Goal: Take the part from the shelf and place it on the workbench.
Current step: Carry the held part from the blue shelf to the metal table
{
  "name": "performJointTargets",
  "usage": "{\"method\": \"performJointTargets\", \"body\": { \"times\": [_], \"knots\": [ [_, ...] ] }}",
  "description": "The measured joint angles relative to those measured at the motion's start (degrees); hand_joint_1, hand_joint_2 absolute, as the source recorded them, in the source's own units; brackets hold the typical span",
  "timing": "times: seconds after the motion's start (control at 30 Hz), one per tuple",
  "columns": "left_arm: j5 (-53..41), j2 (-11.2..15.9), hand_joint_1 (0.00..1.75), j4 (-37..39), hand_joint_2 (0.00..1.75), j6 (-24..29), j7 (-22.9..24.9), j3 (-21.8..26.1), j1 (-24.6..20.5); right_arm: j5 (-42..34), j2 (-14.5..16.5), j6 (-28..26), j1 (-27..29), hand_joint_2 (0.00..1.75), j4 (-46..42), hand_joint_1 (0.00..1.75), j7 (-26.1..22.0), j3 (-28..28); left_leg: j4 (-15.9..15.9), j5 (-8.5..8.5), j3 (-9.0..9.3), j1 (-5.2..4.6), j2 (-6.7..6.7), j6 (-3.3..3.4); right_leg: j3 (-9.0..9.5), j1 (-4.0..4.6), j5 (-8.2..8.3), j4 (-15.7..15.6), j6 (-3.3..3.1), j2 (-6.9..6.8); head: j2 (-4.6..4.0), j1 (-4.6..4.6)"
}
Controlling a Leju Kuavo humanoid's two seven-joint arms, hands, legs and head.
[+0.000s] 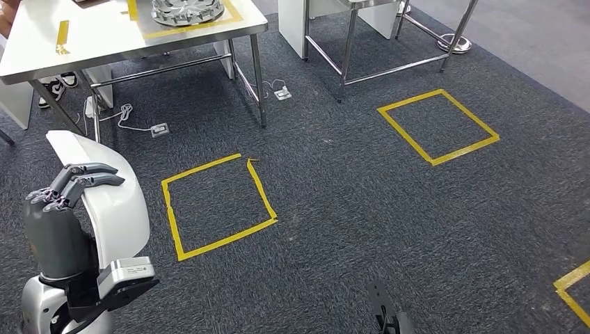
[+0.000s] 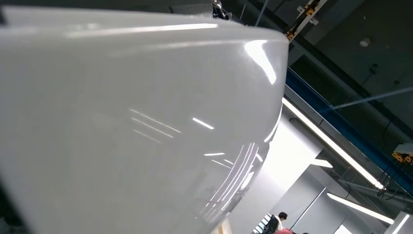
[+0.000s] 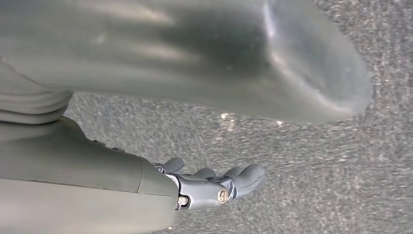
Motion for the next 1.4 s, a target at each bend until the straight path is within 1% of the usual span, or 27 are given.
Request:
{"method": "performJointTargets", "body": {
  "times": [0.07,0.2,0.23,0.3,0.37,0.43,0.47,0.57,0.6,0.63,0.67,0.7,0.73,0.77,0.8,0.87,0.93,0.97,1.0,1.07,1.1,1.13,1.2,1.23,1.3,1.33,1.4],
  "knots": [
    [0.09,-0.13,1.75,0.09,1.75,-0.06,0.01,-0.02,-0.22,0.06,0.04,0.01,0.01,0.00,0.03,0.00,0.02,-0.01,0.49,-0.89,0.16,0.02,-0.07,-0.88,2.05,0.02,0.77,-4.69,-0.57,0.43,0.00,0.02],
    [0.35,-0.22,1.75,0.20,1.75,-0.20,0.05,-0.08,-0.39,0.22,0.13,0.03,0.49,0.00,0.05,0.00,0.18,-0.09,1.97,-1.09,0.26,-0.18,0.40,-2.09,3.77,0.14,-0.61,-5.37,-3.34,0.14,0.00,-0.05],
    [0.39,-0.22,1.75,0.21,1.75,-0.19,0.04,-0.09,-0.48,0.25,0.15,0.02,0.55,0.00,0.04,0.00,0.21,-0.10,4.02,-0.78,-0.83,-0.19,1.22,-2.29,4.59,0.14,-1.07,-5.50,-3.81,-0.01,0.00,-0.09],
    [0.47,-0.23,1.75,0.35,1.75,-0.18,-0.07,-0.13,-0.66,0.28,0.17,-0.01,0.66,0.00,0.03,0.00,0.22,-0.13,10.77,-0.92,-5.36,-0.22,3.00,-2.64,6.41,0.21,-2.26,-5.83,-4.47,-0.35,0.00,-0.27],
    [0.52,-0.22,1.75,0.67,1.75,-0.17,-0.18,-0.15,-0.70,0.26,0.17,-0.03,0.82,0.00,0.03,0.00,0.23,-0.14,16.19,-3.25,-10.52,-0.20,3.55,-2.67,8.28,0.35,-3.69,-6.06,-4.63,-0.65,0.00,-0.31],
    [0.54,-0.21,1.75,1.02,1.75,-0.18,-0.23,-0.16,-0.69,0.19,0.17,-0.06,0.92,0.00,0.03,0.00,0.26,-0.17,15.85,-4.43,-13.10,-0.36,3.61,-2.18,10.52,0.49,-5.32,-6.27,-4.61,-0.75,0.00,-0.33],
    [0.57,-0.21,1.75,1.15,1.75,-0.21,-0.27,-0.18,-0.71,0.11,0.17,-0.07,0.92,0.00,0.03,0.00,0.31,-0.19,13.43,-3.38,-13.26,-0.57,3.63,-1.69,11.79,0.60,-6.17,-6.46,-4.59,-0.80,0.00,-0.34],
    [0.89,-0.21,1.75,1.60,1.75,-0.49,-0.37,-0.26,-0.81,-0.50,0.45,-0.10,0.97,0.00,0.10,0.00,0.64,-0.36,2.83,7.66,-12.32,-2.02,4.08,0.42,15.23,0.98,-8.85,-7.62,-4.26,-0.98,0.00,-0.61],
    [0.99,-0.21,1.75,1.71,1.75,-0.62,-0.36,-0.29,-0.83,-0.71,0.56,-0.11,0.97,0.00,0.12,0.00,0.75,-0.44,0.78,10.19,-11.92,-2.41,4.16,0.77,16.47,1.08,-9.53,-8.25,-4.05,-1.06,0.00,-0.72],
    [1.06,-0.25,1.75,1.78,1.75,-0.73,-0.37,-0.33,-0.94,-0.83,0.62,-0.13,0.89,0.00,0.12,0.00,0.80,-0.50,-0.06,10.59,-11.41,-2.57,4.03,0.86,17.54,1.23,-9.57,-8.56,-3.75,-1.10,0.00,-0.74],
    [1.08,-0.33,1.75,1.76,1.75,-0.81,-0.38,-0.35,-1.11,-0.91,0.59,-0.15,0.77,0.00,0.08,0.00,0.83,-0.56,-0.06,9.72,-10.50,-2.46,3.80,0.89,18.14,1.31,-9.06,-8.32,-3.45,-1.14,0.00,-0.70],
    [1.08,-0.43,1.75,1.72,1.75,-0.81,-0.39,-0.37,-1.30,-0.92,0.59,-0.15,0.67,0.00,0.06,0.00,0.82,-0.60,-0.37,9.00,-9.48,-2.30,3.62,1.10,17.79,1.31,-7.74,-6.42,-3.22,-1.14,-0.01,-0.55],
    [1.08,-0.54,1.75,1.70,1.75,-0.80,-0.42,-0.39,-1.52,-0.91,0.60,-0.16,0.50,0.00,0.04,0.00,0.80,-0.64,-0.61,8.27,-8.34,-2.15,3.47,1.39,16.03,1.32,-6.19,-3.12,-2.99,-1.08,-0.01,-0.46],
    [1.08,-0.63,1.75,1.71,1.75,-0.79,-0.45,-0.42,-1.67,-0.87,0.60,-0.16,0.37,0.00,0.04,0.00,0.83,-0.67,-0.79,7.47,-7.15,-2.05,3.36,1.63,13.39,1.29,-5.32,0.96,-2.82,-1.02,-0.01,-0.38],
    [1.08,-0.70,1.75,1.75,1.75,-0.79,-0.47,-0.45,-1.72,-0.82,0.60,-0.18,0.35,0.00,0.03,0.00,0.91,-0.69,-0.93,6.47,-6.00,-1.98,3.27,1.85,10.22,1.24,-5.55,4.95,-2.73,-0.99,-0.01,-0.28],
    [1.05,-0.80,1.75,1.87,1.75,-0.81,-0.52,-0.51,-1.73,-0.68,0.58,-0.26,0.54,0.00,0.03,0.00,1.08,-0.74,-0.98,4.28,-3.57,-1.98,2.92,2.10,4.61,1.28,-10.29,9.08,-2.42,-0.96,0.00,-0.21],
    [0.91,-0.82,1.75,1.97,1.75,-0.86,-0.46,-0.53,-1.68,-0.59,0.56,-0.35,0.89,0.00,0.03,0.00,1.11,-0.82,-1.00,1.93,-0.68,-1.98,2.38,2.09,0.93,1.31,-15.57,8.01,-2.14,-0.95,0.00,-0.12],
    [0.75,-0.82,1.75,2.03,1.75,-0.91,-0.38,-0.54,-1.63,-0.57,0.56,-0.38,1.01,0.00,0.03,0.00,1.10,-0.88,-1.00,0.71,0.87,-1.98,2.18,1.98,-0.20,1.31,-15.92,5.98,-2.08,-0.95,0.00,-0.08],
    [0.53,-0.82,1.75,2.09,1.75,-0.98,-0.26,-0.55,-1.48,-0.55,0.56,-0.38,1.20,0.00,0.03,0.00,1.09,-0.96,-1.05,-0.58,2.19,-1.98,2.07,1.86,-1.01,1.31,-13.25,3.02,-2.15,-0.95,0.00,-0.07],
    [0.08,-0.74,1.75,2.29,1.75,-1.10,0.00,-0.60,-1.00,-0.50,0.56,-0.31,1.59,0.00,0.09,0.00,1.08,-1.12,-0.82,-3.22,4.68,-2.06,1.77,1.49,-1.89,1.46,-2.35,-2.88,-2.55,-1.02,-0.01,-0.41],
    [-0.09,-0.71,1.75,2.27,1.75,-1.14,0.14,-0.64,-0.68,-0.47,0.56,-0.26,1.76,0.00,0.12,0.00,1.08,-1.19,-0.92,-4.49,5.67,-2.08,1.59,1.23,-1.69,1.63,2.11,-4.63,-2.95,-1.06,-0.01,-0.65],
    [-0.20,-0.68,1.75,2.13,1.75,-1.13,0.25,-0.67,-0.43,-0.42,0.56,-0.21,1.77,0.00,0.14,0.00,1.06,-1.22,-0.69,-5.21,6.82,-2.10,1.41,0.90,-1.19,1.76,4.14,-5.41,-3.39,-1.12,-0.01,-0.85],
    [-0.38,-0.69,1.75,1.35,1.75,-0.96,0.38,-0.72,-0.23,-0.26,0.57,-0.15,1.38,0.00,0.14,0.00,1.04,-1.26,1.31,-4.71,7.31,-2.08,1.49,0.19,0.94,1.73,3.26,-5.64,-4.35,-1.04,0.00,-0.80],
    [-0.44,-0.67,1.75,0.94,1.75,-0.82,0.38,-0.73,-0.18,-0.15,0.58,-0.12,1.16,0.00,0.13,0.00,1.05,-1.26,4.35,-3.24,6.18,-2.09,1.86,-0.18,2.13,1.56,2.61,-5.96,-4.77,-1.02,0.00,-0.81],
    [-0.57,-0.60,1.75,0.48,1.75,-0.66,0.39,-0.77,0.18,0.01,0.56,-0.09,0.94,0.00,0.10,0.00,1.15,-1.26,11.92,-1.56,1.20,-1.84,2.75,-0.95,4.90,1.30,1.17,-6.75,-5.32,-0.98,0.00,-0.85],
    [-0.61,-0.52,1.75,0.41,1.75,-0.63,0.39,-0.78,0.53,0.03,0.53,-0.09,0.94,0.00,0.10,0.00,1.21,-1.26,15.07,-2.42,-1.73,-1.61,3.06,-1.30,6.41,1.18,0.30,-7.22,-5.43,-0.98,0.00,-0.92],
    [-0.65,-0.35,1.75,0.37,1.75,-0.63,0.44,-0.79,1.24,0.03,0.50,-0.09,1.00,0.00,0.10,0.00,1.30,-1.27,17.13,-7.56,-6.45,-1.05,3.27,-1.82,9.46,0.87,-1.47,-8.17,-5.30,-0.88,0.00,-0.91]
  ]
}}
